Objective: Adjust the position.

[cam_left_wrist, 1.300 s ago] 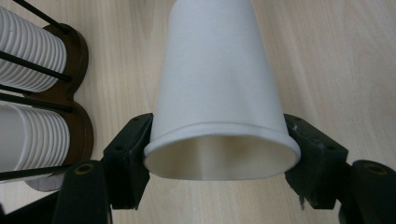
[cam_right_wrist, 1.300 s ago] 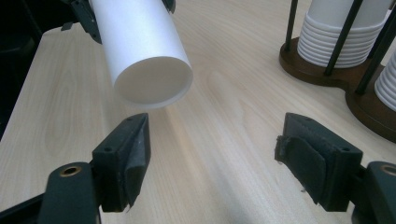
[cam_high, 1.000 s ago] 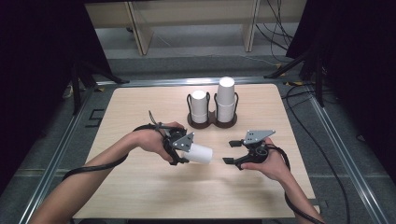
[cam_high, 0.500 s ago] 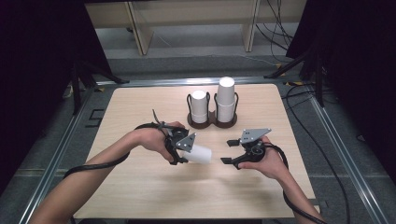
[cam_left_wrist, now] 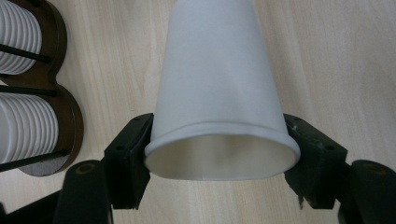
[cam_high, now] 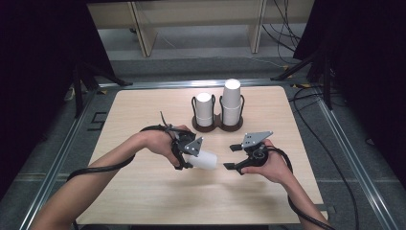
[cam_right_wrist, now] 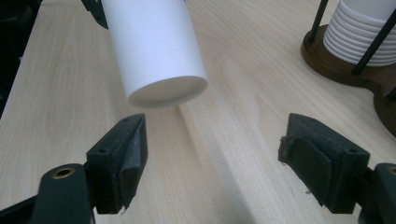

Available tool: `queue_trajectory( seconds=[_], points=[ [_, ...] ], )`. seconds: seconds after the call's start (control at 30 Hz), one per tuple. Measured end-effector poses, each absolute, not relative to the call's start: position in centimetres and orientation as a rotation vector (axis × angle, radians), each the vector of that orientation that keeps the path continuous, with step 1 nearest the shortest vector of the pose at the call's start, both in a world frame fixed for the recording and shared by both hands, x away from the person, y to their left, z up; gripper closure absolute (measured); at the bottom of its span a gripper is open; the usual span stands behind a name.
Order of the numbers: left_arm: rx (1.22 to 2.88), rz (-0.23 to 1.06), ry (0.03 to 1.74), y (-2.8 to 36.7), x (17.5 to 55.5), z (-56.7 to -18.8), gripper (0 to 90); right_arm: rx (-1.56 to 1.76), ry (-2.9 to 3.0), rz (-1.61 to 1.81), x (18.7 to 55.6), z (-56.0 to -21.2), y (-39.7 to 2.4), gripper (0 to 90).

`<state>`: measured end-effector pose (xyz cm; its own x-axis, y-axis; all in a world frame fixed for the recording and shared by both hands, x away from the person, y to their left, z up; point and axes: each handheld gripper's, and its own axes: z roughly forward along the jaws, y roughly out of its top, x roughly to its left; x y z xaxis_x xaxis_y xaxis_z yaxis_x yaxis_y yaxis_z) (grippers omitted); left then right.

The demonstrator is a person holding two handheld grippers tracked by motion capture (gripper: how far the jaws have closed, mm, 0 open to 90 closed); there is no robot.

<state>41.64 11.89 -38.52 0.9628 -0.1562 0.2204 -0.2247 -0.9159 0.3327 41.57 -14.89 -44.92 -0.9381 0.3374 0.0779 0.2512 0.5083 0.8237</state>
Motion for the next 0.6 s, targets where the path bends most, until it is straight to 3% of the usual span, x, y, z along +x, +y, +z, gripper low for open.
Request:
queue_trajectory(
  seconds=[0.6],
  points=[
    [2.823,0.303,-0.336,10.9,41.8,-38.1,30.8,0.466,2.662,1.394,41.5,-44.5,-13.8,22.4]
  ],
)
